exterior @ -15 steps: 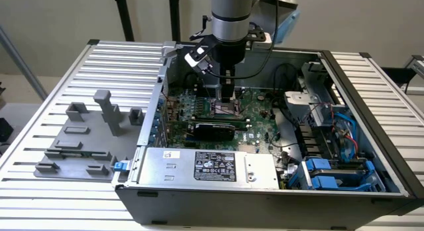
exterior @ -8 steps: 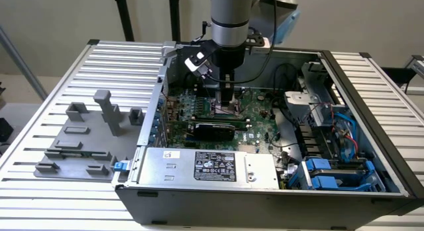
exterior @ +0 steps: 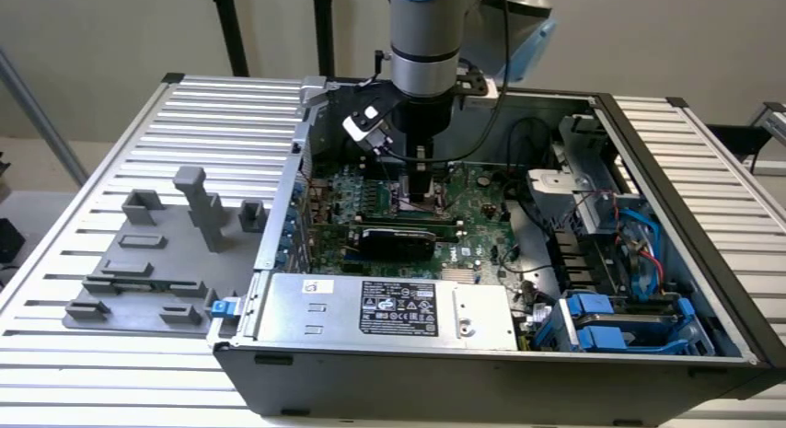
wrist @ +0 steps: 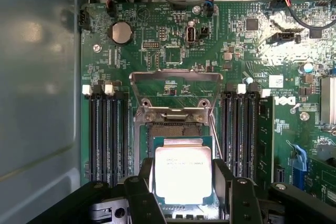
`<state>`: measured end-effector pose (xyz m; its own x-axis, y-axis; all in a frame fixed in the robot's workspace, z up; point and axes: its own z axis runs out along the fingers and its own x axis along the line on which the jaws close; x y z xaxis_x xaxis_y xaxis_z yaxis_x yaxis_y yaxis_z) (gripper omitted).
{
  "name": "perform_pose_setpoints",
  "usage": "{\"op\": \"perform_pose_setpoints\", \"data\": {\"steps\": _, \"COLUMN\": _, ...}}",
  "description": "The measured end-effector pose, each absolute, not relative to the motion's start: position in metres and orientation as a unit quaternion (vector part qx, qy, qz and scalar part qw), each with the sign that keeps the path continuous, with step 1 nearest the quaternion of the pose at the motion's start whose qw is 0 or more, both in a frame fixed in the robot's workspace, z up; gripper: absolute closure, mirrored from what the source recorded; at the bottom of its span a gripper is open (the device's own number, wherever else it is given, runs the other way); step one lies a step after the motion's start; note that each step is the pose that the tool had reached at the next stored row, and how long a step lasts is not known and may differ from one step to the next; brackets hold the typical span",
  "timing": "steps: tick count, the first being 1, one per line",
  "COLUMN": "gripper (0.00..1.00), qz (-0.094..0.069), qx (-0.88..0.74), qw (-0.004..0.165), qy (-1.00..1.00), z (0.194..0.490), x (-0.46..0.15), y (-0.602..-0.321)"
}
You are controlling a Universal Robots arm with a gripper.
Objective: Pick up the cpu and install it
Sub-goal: 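Place the cpu into insertion slot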
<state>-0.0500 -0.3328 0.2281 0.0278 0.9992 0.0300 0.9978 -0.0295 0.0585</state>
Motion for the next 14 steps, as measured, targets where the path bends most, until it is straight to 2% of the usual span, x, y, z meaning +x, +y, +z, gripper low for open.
{"op": "perform_pose_setpoints", "data": {"steps": 14, "gripper": 0.45, "qz": 0.031, "qx": 0.72, "qw": 0.011, "qy": 0.693, "z": 0.214, "x": -0.048, "y": -0.326}}
